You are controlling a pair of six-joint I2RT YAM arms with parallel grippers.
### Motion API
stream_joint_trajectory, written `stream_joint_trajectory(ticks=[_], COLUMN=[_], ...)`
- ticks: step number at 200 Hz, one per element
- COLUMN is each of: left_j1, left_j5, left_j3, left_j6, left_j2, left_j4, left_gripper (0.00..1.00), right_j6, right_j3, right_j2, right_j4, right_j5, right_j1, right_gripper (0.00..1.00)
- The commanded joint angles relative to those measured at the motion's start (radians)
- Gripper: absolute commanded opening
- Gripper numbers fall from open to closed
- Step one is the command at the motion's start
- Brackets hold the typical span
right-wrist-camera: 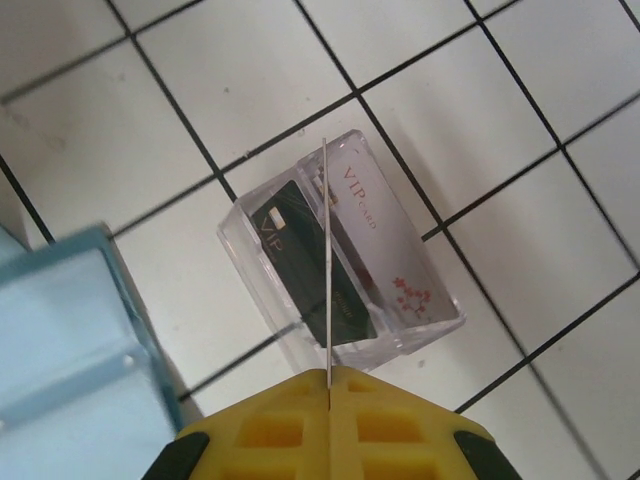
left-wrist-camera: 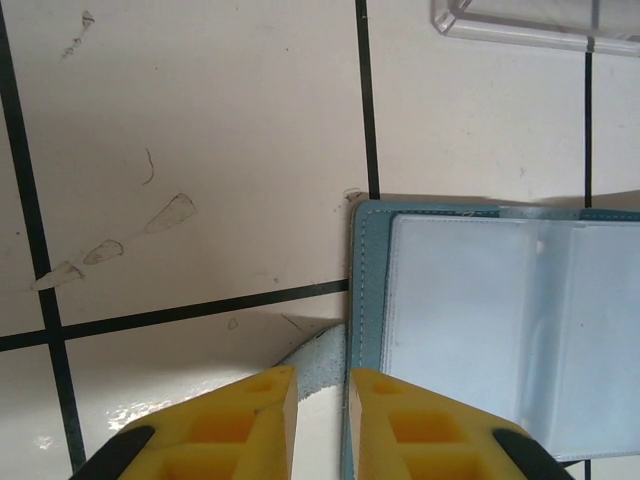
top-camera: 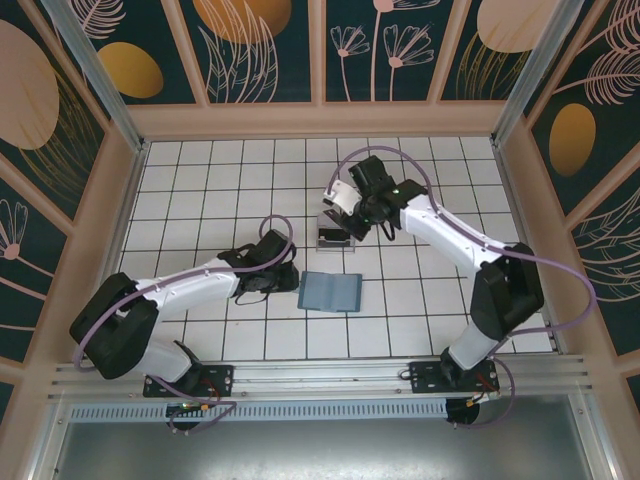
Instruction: Take the credit cards out of the card holder
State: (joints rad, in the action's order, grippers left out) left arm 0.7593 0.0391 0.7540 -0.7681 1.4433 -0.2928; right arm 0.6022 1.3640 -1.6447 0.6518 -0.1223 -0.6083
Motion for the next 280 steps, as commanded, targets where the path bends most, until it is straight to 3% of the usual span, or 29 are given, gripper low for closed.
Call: stream_joint_trajectory(ticks=[1,70,179,223,280], left_j1=[-0.011,-0.026,-0.042,-0.044,-0.058], left_j5=[-0.023,-0.023,-0.028,-0.042,-0.130], left_j3=[-0.021,-0.045,-0.087,-0.083,-0.015], left_j6=[-0.007,0.008,0.009,0.007,0.045], left_j2=[-0.025,-0.040,-0.104,-0.123,-0.118], left_j4=[-0.026,-0.020,-0.009,-0.020,-0.061], left_gripper=[0.22,0.23,0.25,0.25,0.31], right_j6=[0.250,0.390,0.436,0.413,0.279], right_j3=[0.078,0.264,0.389,0.415,0.259], right_j2=[-0.054,-0.247,-0.427,-0.392,-0.207], right_j4=[0.155,0.316,0.355,0.283,-0.003], right_j5=[0.014,0.095,0.119,0.133,0.198], right_j1=[-0.003,-0.017,-0.071,-0.066,-0.033], right_gripper=[0.00,0.00,0.00,0.44,0.49])
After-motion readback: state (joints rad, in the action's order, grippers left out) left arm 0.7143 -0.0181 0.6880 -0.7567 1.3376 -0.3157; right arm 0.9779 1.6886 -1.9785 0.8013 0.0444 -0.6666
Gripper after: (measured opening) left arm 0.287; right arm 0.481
